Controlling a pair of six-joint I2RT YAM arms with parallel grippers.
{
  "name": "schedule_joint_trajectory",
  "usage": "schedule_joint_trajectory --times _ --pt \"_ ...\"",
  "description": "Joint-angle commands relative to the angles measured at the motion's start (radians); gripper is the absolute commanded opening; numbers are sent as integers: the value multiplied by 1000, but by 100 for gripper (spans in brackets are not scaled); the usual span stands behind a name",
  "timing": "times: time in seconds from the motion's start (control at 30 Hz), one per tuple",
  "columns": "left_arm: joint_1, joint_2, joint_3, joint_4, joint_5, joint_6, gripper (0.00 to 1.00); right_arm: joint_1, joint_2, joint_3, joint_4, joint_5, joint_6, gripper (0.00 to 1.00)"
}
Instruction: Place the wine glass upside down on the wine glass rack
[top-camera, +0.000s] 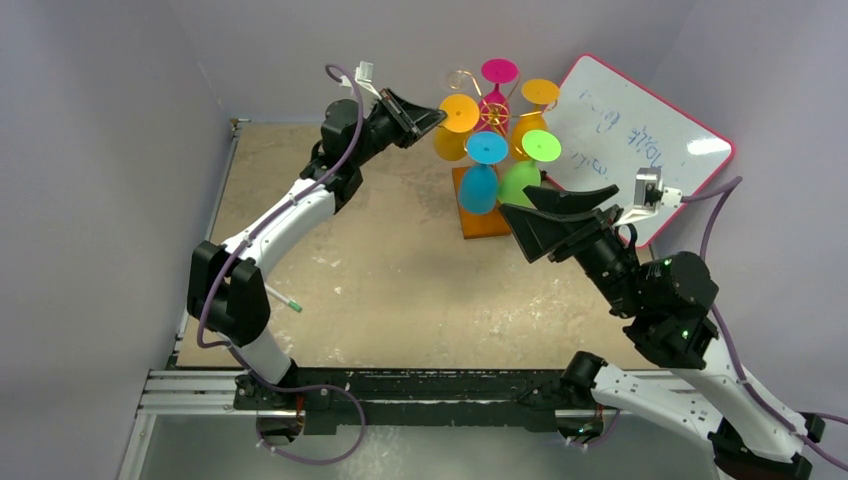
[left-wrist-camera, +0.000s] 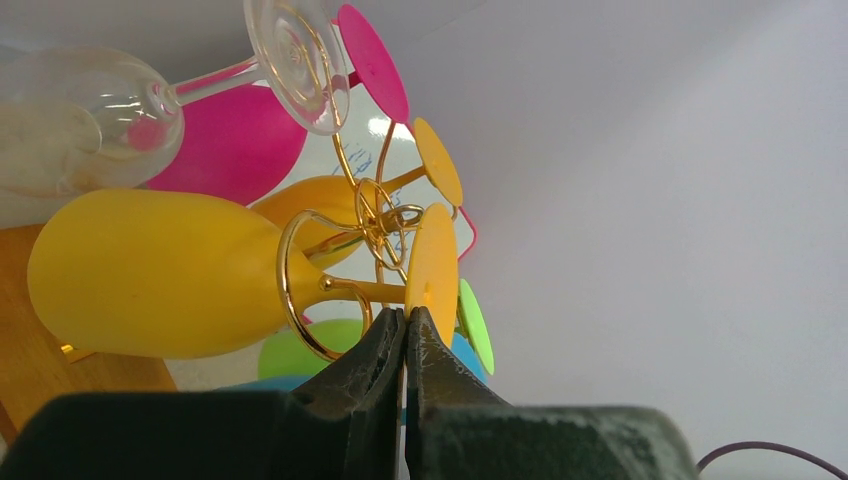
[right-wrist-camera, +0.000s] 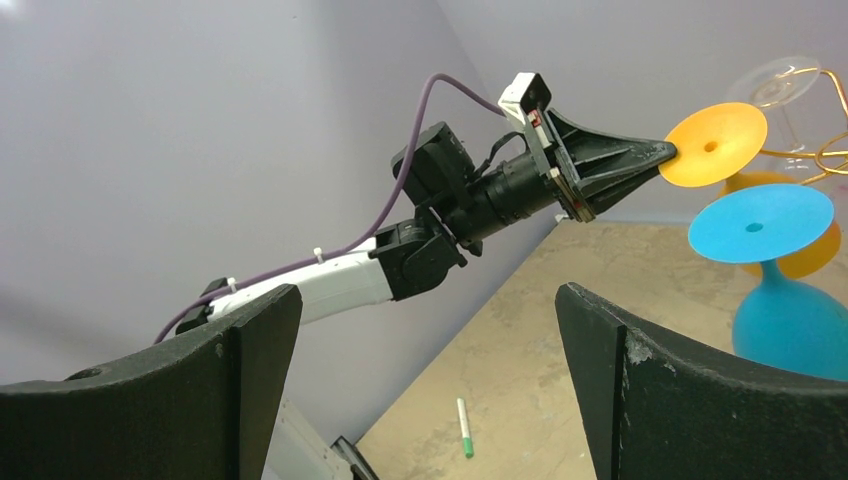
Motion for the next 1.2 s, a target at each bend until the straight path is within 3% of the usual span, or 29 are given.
schedule_joint_trajectory --times 0.0,0.67,1.17 --pt "2 -19 49 43 -55 50 0 1 -12 6 35 19 -14 100" --pt "4 -45 40 10 -108 101 0 1 -15 4 28 20 -13 100" --pt "26 -80 3 49 -94 -6 0 1 -13 3 29 20 -11 100"
